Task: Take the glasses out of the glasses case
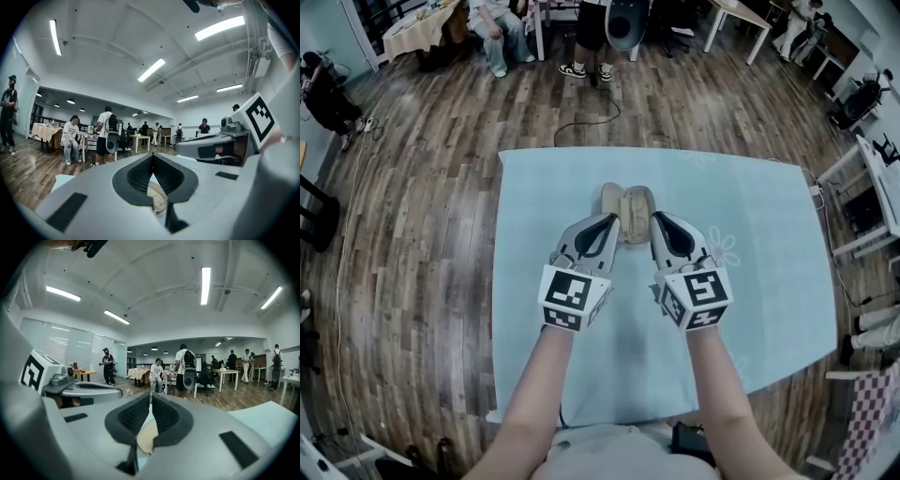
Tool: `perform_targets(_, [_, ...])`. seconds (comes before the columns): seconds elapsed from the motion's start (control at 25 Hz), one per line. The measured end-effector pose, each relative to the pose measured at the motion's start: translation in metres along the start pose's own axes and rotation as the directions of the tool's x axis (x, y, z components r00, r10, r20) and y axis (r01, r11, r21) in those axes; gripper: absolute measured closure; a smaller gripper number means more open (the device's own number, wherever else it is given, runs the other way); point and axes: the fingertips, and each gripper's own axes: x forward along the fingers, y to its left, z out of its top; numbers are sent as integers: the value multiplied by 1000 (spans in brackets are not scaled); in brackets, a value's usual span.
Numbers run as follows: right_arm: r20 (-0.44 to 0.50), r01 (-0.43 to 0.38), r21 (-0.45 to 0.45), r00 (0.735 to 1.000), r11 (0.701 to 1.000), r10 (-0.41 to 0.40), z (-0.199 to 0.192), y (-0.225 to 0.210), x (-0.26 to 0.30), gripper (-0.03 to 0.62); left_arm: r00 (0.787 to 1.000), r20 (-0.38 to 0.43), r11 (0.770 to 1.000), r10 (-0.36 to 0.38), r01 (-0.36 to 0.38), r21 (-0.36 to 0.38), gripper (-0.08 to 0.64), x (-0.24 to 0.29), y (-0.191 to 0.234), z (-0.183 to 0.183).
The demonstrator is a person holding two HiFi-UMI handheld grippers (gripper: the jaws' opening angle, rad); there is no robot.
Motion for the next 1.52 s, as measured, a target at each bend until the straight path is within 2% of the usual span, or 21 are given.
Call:
perform_targets(0.4, [-183,34,50,983,998,-24,-69,-31,53,577,997,-75,999,13,-17,-52,552,15,9,-40])
perform_targets(0.52, [-208,33,52,978,998,-21,-82,-36,63,517,996,-91,998,14,-20,-63,552,20,11,-50])
perform_targets(0.88, [-279,25,47,960,999,-11,-118,-38,98,506,992,-125,994,33,-45,-96,552,25,24,-75])
perform_targets(1.2, [-396,70,79,918,994,-33,-155,-48,119,506,990,-136,991,27,-44,-127,552,34,30,-87])
perform_targets(1.4, [-443,69,63,896,996,-33,-165,-50,124,500,989,-146,991,14,-33,-126,552,38,28,-94])
perform_targets(1.52, [-487,79,55,872,995,-42,-174,-53,127,491,989,-148,990,12,-32,-137,552,41,29,-96])
